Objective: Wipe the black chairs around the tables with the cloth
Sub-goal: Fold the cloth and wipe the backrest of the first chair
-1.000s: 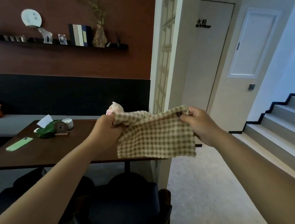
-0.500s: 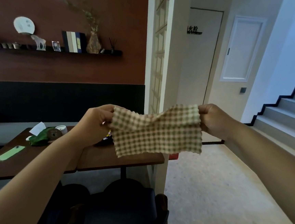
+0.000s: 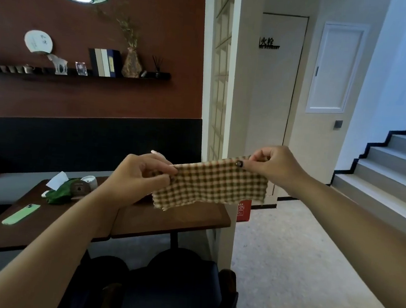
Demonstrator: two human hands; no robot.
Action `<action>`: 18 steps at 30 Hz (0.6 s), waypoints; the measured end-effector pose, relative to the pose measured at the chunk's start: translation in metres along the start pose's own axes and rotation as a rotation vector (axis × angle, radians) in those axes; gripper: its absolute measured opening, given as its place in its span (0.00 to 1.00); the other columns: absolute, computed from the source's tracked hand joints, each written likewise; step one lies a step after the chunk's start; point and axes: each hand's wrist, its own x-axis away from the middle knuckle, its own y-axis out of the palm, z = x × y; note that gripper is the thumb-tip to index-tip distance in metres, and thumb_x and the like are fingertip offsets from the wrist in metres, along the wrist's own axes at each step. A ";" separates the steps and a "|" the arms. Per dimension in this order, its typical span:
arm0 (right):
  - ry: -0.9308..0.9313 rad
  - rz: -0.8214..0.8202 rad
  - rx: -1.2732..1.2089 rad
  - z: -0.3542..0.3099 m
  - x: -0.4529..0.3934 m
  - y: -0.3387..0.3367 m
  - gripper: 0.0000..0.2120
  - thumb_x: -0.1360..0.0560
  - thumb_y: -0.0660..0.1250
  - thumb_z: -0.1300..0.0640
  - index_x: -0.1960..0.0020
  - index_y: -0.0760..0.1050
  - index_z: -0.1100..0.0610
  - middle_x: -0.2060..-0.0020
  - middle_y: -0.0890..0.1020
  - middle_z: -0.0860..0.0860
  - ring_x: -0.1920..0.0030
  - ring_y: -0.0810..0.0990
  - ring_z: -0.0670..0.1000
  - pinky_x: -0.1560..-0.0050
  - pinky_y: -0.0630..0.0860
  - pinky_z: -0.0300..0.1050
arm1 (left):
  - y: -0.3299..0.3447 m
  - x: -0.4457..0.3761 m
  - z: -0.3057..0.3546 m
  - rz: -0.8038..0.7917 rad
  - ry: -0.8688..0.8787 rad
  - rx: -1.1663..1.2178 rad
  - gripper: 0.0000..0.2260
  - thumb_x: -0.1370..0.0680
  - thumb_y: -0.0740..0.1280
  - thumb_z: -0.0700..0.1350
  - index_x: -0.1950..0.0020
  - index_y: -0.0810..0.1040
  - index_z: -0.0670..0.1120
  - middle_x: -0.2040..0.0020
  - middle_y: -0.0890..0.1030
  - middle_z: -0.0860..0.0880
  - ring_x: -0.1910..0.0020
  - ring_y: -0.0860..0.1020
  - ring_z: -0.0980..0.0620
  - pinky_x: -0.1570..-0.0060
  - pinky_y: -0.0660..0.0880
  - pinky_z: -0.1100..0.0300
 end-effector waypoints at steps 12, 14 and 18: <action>0.084 0.070 0.410 0.027 0.006 0.070 0.09 0.31 0.72 0.61 0.55 0.74 0.53 0.61 0.79 0.48 0.62 0.77 0.46 0.65 0.76 0.39 | 0.070 0.004 -0.050 -0.031 -0.786 0.364 0.08 0.25 0.71 0.39 0.48 0.83 0.39 0.52 0.85 0.43 0.53 0.83 0.47 0.52 0.80 0.56; 0.149 0.074 0.342 0.031 0.012 0.082 0.11 0.32 0.72 0.62 0.59 0.72 0.51 0.62 0.77 0.47 0.61 0.76 0.45 0.66 0.73 0.37 | 0.087 0.010 -0.056 0.024 -0.832 0.521 0.05 0.24 0.69 0.38 0.50 0.81 0.38 0.53 0.84 0.41 0.58 0.83 0.47 0.57 0.79 0.58; 0.076 -0.044 0.236 0.027 0.033 0.104 0.10 0.32 0.72 0.59 0.57 0.72 0.48 0.60 0.77 0.44 0.60 0.76 0.43 0.65 0.73 0.35 | 0.109 0.015 -0.063 0.088 -0.871 0.777 0.08 0.21 0.64 0.40 0.47 0.80 0.38 0.54 0.85 0.41 0.59 0.85 0.46 0.64 0.79 0.58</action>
